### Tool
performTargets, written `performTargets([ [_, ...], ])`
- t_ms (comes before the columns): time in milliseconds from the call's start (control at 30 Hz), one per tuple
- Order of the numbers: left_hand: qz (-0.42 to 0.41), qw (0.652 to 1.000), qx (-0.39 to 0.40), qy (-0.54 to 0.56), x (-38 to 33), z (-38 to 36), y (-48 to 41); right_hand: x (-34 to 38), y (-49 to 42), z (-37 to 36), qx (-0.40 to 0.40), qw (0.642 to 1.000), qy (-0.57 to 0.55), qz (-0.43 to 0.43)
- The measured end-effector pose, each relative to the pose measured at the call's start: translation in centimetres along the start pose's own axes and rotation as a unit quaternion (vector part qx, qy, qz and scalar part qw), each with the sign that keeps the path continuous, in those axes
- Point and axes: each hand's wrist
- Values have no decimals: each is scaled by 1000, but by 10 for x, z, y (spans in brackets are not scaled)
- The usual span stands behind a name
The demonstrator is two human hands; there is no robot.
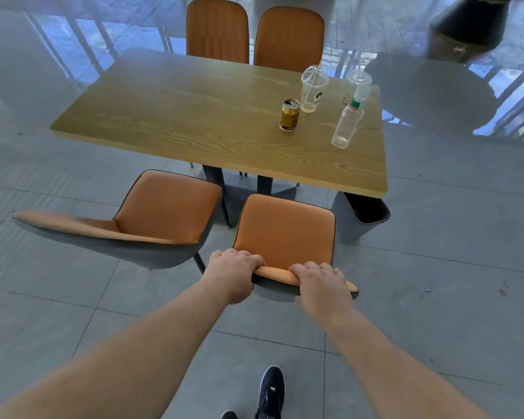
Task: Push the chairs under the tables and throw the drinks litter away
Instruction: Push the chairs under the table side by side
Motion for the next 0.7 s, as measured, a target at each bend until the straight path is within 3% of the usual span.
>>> performTargets([
  [233, -34, 999, -5, 7, 6, -4, -25, -1, -22, 7, 28, 996, 55, -59],
  [400, -75, 997, 34, 14, 25, -12, -25, 10, -13, 2, 98, 987, 74, -104],
  [700, 45, 997, -4, -66, 207, 16, 4, 121, -37, -28, 24, 996, 50, -70],
])
Point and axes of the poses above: each hand's wrist, its own y-axis away from the middle knuckle, its own z-axis out of the back of the hand, x = y × z, and after that the axes turned 6 degrees about -y, right-handed
